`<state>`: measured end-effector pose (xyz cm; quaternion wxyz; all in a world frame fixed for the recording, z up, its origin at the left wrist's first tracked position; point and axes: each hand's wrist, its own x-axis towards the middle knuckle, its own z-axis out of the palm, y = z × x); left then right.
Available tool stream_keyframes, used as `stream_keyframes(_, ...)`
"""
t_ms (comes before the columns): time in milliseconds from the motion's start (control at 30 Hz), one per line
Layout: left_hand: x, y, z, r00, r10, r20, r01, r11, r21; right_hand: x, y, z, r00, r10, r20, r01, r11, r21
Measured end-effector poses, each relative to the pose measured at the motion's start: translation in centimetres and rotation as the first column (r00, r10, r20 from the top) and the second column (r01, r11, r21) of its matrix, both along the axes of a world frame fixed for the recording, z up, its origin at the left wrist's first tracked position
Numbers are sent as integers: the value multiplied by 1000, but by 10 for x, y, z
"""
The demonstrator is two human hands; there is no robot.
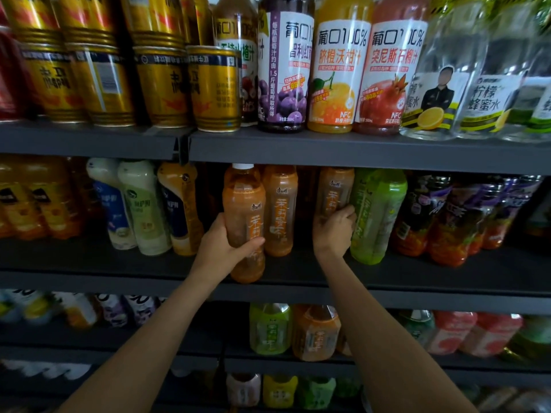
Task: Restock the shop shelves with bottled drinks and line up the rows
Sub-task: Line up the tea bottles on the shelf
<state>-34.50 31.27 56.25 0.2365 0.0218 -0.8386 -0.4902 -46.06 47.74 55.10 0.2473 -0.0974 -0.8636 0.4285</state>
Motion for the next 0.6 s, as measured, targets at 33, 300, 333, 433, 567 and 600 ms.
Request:
stream_keyframes(33, 0, 0, 0, 1000, -1, 0, 1, 1000, -1, -1, 1, -1, 1000, -10, 2, 10, 1000, 0)
stream_keyframes(300, -2, -3, 0, 1000, -20, 9, 21, 1000, -6, 0, -11, 1, 999, -51, -11, 50, 994, -102)
stream_keyframes(333, -2, -4, 0, 1000, -22, 9, 22, 1000, -4, 8, -12, 0, 994, -43, -96, 33, 994, -107)
stream_keyframes(433, -3, -4, -1, 999, -36, 1, 36, 999, 12, 31, -12, -8, 906, 145, -397, -159, 987, -1)
stream_keyframes(567, -3, -3, -3, 999, -38, -15, 38, 999, 29, 11, -11, -6, 864, 499, -65, -503, 857, -114)
stream_keyframes(600, -4, -3, -4, 999, -35, -14, 35, 999, 34, 2, -11, -4, 848, 530, 8, -522, 837, -165)
